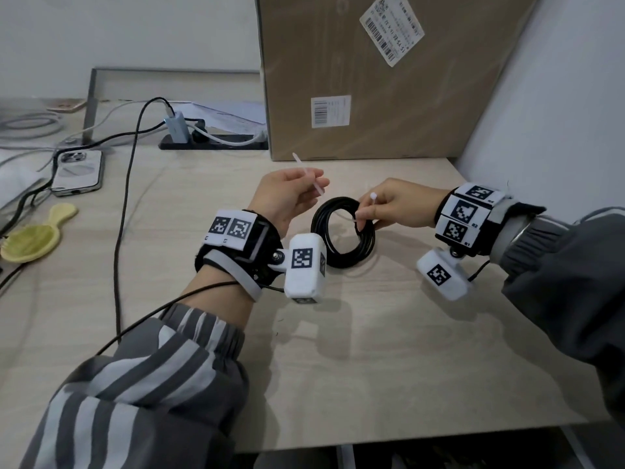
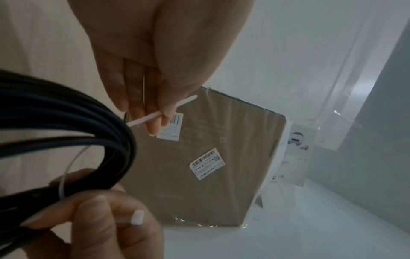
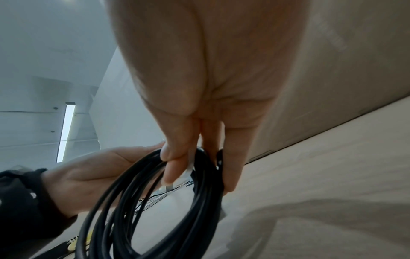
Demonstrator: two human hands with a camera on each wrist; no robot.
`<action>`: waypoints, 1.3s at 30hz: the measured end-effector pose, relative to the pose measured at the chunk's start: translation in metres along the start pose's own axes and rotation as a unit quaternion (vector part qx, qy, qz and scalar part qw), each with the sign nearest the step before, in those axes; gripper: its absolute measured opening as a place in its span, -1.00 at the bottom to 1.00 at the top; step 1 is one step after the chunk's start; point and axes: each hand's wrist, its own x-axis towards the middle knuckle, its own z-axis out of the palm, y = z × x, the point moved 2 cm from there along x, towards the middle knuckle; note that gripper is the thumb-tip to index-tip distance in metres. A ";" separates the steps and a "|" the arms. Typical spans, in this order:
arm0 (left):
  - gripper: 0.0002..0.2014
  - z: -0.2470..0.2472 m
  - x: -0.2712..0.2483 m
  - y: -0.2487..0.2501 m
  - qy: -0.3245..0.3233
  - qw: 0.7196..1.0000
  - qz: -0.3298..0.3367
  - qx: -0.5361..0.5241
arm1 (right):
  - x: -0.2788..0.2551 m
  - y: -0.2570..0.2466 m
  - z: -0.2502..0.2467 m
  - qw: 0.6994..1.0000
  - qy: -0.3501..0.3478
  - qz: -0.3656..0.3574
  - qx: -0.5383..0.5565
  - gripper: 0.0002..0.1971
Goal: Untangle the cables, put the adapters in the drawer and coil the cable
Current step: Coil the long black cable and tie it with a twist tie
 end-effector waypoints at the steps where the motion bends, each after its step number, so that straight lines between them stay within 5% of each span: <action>1: -0.86 0.001 0.000 -0.002 0.007 1.000 0.007 0.000 | 0.001 0.000 0.001 1.000 -0.001 -0.002 -0.002 -0.75; 8: -0.91 0.002 -0.002 -0.013 0.037 0.998 0.009 -0.046 | 0.005 0.000 0.009 0.999 0.029 -0.028 0.028 -0.75; 17: -0.66 0.024 -0.009 -0.026 0.063 0.995 -0.019 0.069 | 0.019 -0.001 0.014 0.995 0.102 -0.005 0.016 -0.75; 22: -0.63 0.014 -0.002 -0.036 0.135 0.991 -0.016 0.013 | 0.018 0.000 0.020 0.978 0.145 -0.003 0.151 -0.70; 28: -0.63 0.008 0.000 -0.040 0.184 0.982 -0.023 -0.030 | 0.016 -0.001 0.018 0.976 0.186 -0.030 0.112 -0.88; 39: -0.72 0.006 0.004 -0.042 0.165 0.986 -0.005 -0.001 | 0.019 -0.001 0.016 0.980 0.148 0.011 0.131 -0.95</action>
